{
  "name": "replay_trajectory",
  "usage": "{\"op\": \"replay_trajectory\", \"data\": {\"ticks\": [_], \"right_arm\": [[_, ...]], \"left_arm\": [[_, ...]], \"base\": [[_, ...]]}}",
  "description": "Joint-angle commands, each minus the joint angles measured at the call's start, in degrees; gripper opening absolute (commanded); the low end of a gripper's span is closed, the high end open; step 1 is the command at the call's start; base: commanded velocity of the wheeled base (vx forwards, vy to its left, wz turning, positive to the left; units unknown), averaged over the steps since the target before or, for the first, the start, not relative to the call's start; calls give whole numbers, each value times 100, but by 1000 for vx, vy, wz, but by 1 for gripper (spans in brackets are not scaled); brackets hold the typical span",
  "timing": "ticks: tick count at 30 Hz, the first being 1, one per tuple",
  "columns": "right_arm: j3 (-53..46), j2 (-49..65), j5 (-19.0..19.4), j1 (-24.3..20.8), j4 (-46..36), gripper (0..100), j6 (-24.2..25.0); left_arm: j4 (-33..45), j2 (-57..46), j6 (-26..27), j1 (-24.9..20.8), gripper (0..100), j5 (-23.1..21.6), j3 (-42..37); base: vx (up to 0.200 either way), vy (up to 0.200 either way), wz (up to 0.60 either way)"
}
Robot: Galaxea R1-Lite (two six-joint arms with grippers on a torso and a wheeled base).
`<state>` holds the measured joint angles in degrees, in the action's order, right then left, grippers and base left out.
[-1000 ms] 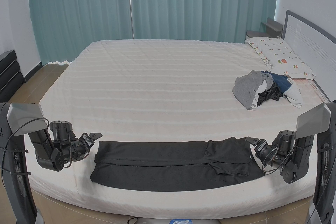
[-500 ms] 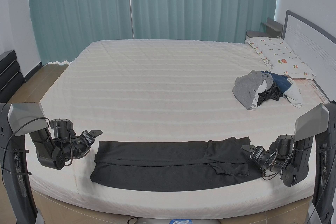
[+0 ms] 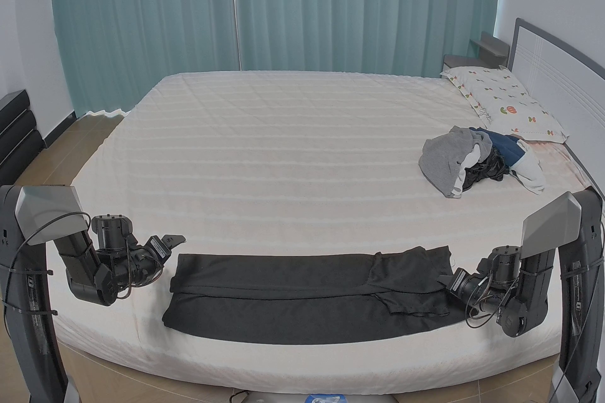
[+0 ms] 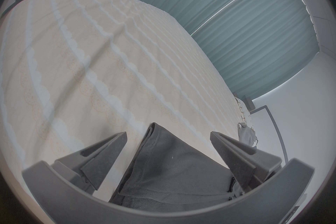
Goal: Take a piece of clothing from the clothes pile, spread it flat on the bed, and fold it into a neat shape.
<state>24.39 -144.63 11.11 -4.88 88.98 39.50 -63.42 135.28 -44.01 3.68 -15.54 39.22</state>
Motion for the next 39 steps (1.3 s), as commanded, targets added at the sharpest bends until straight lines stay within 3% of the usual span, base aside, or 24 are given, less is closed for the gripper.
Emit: {"op": "replay_trajectory", "data": {"ticks": [1,6,19,20,26,34,39], "right_arm": [[4,-21,-56,39,58,0,14],[22,-4,-258,110,67,0,32],[92,-13,-258,136,67,0,5],[101,-30,-249,180,67,100,5],[101,84,-179,312,67,100,216],[356,453,6,707,58,100,1816],[347,436,-21,663,67,100,1860]], "left_arm": [[-4,16,6,1,100,-1,7],[-22,60,68,1,100,7,-2],[-4,78,112,-17,100,16,-19],[-13,78,112,-17,100,7,-19],[-4,-10,94,1,100,-98,-90],[5,-54,85,-8,100,-256,-116],[-13,-19,94,-25,100,-265,-116]], "base": [[0,0,0],[0,0,0],[0,0,0],[0,0,0],[0,0,0],[0,0,0],[-120,0,0]]}}
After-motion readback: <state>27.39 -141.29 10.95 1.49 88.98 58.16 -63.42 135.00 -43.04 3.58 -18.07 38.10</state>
